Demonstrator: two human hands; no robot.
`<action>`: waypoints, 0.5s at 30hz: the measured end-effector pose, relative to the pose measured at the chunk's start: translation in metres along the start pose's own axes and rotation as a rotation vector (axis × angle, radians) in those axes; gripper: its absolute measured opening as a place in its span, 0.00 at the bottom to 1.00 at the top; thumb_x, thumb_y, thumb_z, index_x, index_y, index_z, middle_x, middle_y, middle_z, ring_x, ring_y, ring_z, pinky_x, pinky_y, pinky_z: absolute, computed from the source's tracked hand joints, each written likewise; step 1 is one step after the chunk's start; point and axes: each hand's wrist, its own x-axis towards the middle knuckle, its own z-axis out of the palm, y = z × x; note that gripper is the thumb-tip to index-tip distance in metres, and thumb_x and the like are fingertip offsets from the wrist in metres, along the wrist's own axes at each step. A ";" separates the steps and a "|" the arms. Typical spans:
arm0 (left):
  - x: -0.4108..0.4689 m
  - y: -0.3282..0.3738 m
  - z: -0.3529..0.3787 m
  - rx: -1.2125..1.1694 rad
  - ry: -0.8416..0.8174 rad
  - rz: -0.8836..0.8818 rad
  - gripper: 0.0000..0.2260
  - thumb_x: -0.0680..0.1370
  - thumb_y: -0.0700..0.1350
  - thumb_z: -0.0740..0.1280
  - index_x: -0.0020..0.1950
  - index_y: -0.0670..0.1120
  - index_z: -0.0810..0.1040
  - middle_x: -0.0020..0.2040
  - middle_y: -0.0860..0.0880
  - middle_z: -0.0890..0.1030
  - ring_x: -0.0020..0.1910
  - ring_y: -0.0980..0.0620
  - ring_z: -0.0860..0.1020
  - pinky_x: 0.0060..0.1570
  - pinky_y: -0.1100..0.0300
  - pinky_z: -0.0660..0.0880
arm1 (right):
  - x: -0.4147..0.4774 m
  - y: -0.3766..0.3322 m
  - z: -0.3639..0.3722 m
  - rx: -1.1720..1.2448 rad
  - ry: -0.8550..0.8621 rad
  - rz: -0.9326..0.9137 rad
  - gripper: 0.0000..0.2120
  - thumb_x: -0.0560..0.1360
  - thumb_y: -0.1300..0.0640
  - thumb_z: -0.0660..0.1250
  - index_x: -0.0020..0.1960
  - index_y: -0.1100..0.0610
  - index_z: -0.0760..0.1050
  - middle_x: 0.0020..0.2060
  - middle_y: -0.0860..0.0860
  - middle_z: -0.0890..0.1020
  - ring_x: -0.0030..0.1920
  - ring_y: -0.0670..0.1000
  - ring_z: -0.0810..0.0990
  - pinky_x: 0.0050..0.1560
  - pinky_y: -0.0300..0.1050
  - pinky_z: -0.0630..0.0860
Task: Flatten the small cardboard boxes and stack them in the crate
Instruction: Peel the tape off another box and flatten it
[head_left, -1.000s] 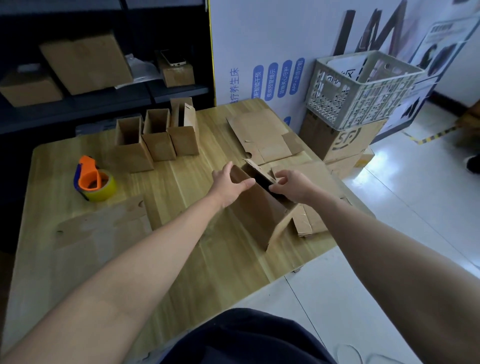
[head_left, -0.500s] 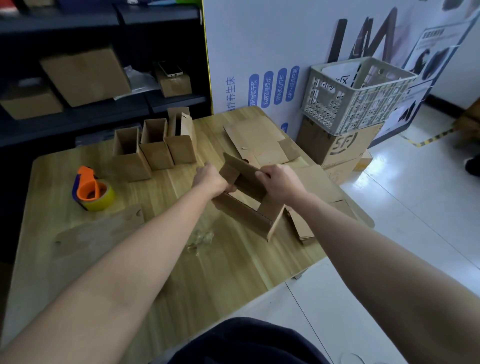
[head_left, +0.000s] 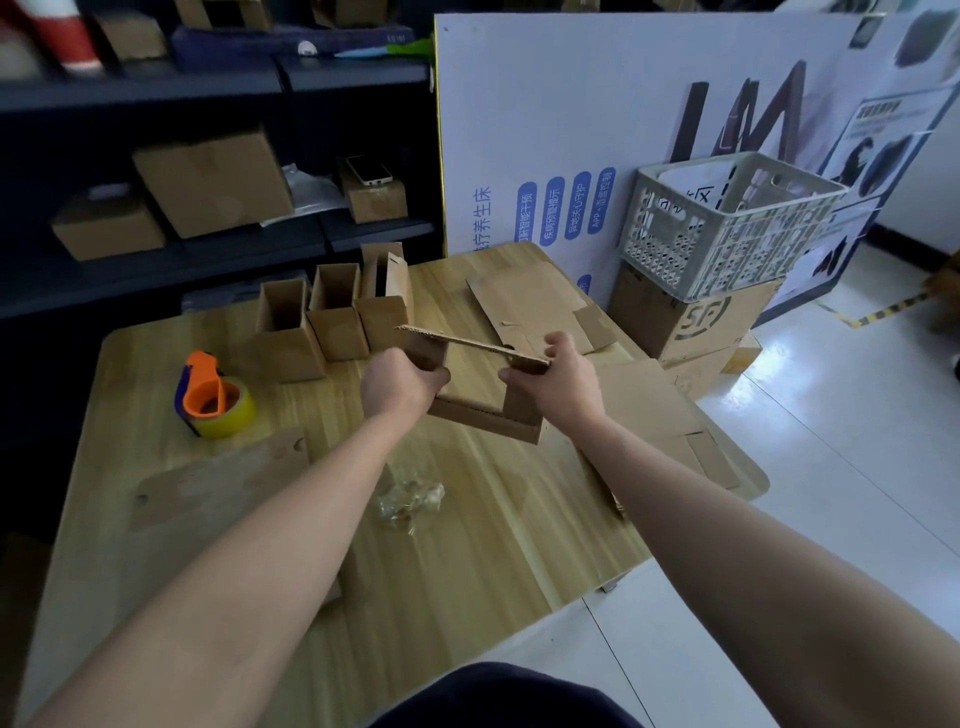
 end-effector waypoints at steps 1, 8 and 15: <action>-0.002 -0.001 -0.001 -0.032 0.016 0.006 0.11 0.66 0.49 0.73 0.29 0.47 0.74 0.27 0.52 0.73 0.30 0.48 0.75 0.27 0.63 0.68 | 0.000 -0.001 0.002 0.065 -0.001 0.047 0.40 0.64 0.41 0.77 0.68 0.56 0.64 0.58 0.51 0.75 0.56 0.53 0.75 0.51 0.46 0.73; -0.009 -0.014 -0.005 -0.176 0.016 0.100 0.11 0.72 0.49 0.69 0.38 0.41 0.80 0.33 0.47 0.80 0.32 0.50 0.77 0.26 0.62 0.67 | 0.004 -0.011 0.010 0.077 0.016 0.083 0.36 0.63 0.50 0.75 0.65 0.57 0.64 0.54 0.50 0.72 0.50 0.50 0.72 0.47 0.44 0.70; 0.002 -0.019 -0.007 -0.538 0.115 0.004 0.16 0.81 0.42 0.54 0.33 0.44 0.65 0.31 0.48 0.66 0.32 0.50 0.67 0.36 0.58 0.65 | -0.005 -0.010 -0.002 0.174 -0.154 0.161 0.13 0.71 0.57 0.66 0.55 0.56 0.74 0.42 0.51 0.78 0.42 0.51 0.78 0.39 0.42 0.74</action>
